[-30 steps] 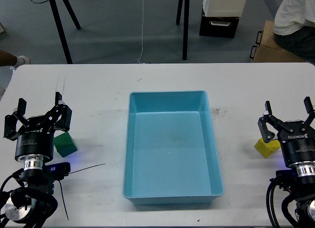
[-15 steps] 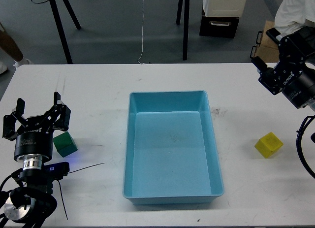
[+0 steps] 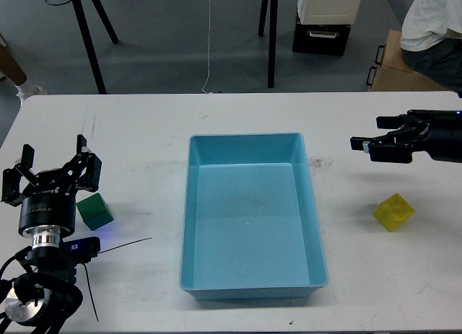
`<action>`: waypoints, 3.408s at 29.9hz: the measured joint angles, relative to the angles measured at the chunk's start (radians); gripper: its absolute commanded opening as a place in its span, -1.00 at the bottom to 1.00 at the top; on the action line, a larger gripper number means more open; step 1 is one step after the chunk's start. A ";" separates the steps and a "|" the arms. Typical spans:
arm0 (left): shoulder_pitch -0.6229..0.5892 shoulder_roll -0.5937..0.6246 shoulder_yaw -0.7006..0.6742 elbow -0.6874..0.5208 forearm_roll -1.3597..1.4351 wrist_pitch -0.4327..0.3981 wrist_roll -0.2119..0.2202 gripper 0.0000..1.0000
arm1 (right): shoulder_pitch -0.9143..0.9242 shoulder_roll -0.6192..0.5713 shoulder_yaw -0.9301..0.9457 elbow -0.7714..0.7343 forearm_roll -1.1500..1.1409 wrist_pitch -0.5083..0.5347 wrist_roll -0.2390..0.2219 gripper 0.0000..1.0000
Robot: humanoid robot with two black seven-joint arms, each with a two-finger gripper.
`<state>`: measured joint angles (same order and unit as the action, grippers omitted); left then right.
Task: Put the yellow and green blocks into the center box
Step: 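Lower the right gripper and grasp the yellow cube, then carry the yellow cube into the blue tray and release it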
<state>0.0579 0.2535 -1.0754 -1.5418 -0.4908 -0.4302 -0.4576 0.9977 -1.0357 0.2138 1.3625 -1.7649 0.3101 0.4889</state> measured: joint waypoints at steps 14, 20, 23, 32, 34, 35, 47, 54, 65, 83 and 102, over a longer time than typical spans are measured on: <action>-0.007 -0.001 0.009 0.009 0.000 0.001 0.000 1.00 | 0.069 -0.017 -0.166 -0.008 -0.181 0.179 0.000 0.97; -0.006 -0.002 0.011 0.012 0.000 0.001 0.000 1.00 | 0.069 0.052 -0.229 -0.073 -0.204 0.179 0.000 0.97; -0.006 -0.002 0.011 0.012 0.000 0.001 0.000 1.00 | 0.067 0.088 -0.244 -0.096 -0.198 0.179 0.000 0.97; -0.005 -0.003 0.009 0.013 0.000 0.001 -0.001 1.00 | 0.056 0.129 -0.249 -0.142 -0.190 0.179 0.000 0.97; -0.004 -0.003 0.009 0.014 0.000 0.001 -0.001 1.00 | 0.054 0.132 -0.249 -0.148 -0.190 0.179 0.000 0.97; -0.004 -0.005 0.009 0.014 -0.001 0.001 -0.001 1.00 | 0.053 0.136 -0.250 -0.151 -0.189 0.179 0.000 0.97; -0.007 -0.013 0.009 0.015 -0.002 0.001 -0.001 1.00 | 0.031 0.192 -0.248 -0.188 -0.182 0.179 0.000 0.96; -0.006 -0.014 0.008 0.019 -0.001 0.001 -0.001 1.00 | 0.019 0.201 -0.248 -0.190 -0.158 0.179 0.000 0.79; -0.005 -0.014 0.006 0.023 -0.002 0.001 -0.002 1.00 | -0.003 0.221 -0.247 -0.229 -0.158 0.179 0.000 -0.22; -0.007 -0.012 -0.001 0.032 -0.002 -0.002 -0.003 1.00 | 0.218 0.215 -0.183 -0.227 -0.163 0.105 0.000 -0.98; -0.011 -0.012 -0.010 0.032 -0.002 -0.001 -0.003 1.00 | 0.660 0.638 -0.536 -0.202 -0.183 -0.020 0.000 -0.96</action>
<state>0.0472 0.2411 -1.0852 -1.5093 -0.4924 -0.4309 -0.4603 1.6575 -0.3976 -0.3222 1.1600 -1.9477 0.2906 0.4887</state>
